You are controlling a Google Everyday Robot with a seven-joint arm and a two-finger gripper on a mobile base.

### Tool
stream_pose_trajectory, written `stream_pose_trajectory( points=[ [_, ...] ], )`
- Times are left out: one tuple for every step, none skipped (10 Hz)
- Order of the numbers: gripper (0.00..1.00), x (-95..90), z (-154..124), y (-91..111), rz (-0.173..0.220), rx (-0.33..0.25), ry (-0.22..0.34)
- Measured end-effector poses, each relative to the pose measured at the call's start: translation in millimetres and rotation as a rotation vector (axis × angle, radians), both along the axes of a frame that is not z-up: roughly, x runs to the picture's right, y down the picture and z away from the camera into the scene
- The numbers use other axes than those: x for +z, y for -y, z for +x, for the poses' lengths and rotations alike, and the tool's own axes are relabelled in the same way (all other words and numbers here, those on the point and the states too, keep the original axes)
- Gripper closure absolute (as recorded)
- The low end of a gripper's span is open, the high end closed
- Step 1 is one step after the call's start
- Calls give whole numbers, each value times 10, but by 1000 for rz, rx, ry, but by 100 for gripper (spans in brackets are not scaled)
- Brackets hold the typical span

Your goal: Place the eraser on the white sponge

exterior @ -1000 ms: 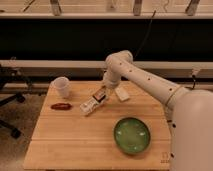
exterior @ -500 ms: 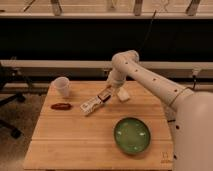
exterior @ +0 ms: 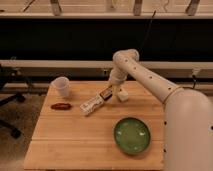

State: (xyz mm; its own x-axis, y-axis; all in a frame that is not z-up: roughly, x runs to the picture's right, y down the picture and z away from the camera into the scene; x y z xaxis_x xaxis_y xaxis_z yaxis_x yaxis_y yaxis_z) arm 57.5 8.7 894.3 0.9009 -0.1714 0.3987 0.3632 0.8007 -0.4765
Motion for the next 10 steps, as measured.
stream_pose_trajectory(
  points=[
    [100, 70, 66, 28, -3, 7, -7],
    [100, 215, 145, 66, -13, 15, -17],
    [100, 335, 197, 88, -19, 22, -24],
    [100, 388, 248, 91, -24, 30, -33],
    [100, 450, 340, 56, -38, 38, -49],
    [100, 501, 415, 50, -43, 47, -65],
    [98, 533, 444, 59, -43, 54, -73],
    [90, 550, 465, 62, -47, 60, -81],
    [81, 574, 509, 44, -51, 65, -92],
    [69, 603, 549, 33, -50, 72, -100]
  ],
)
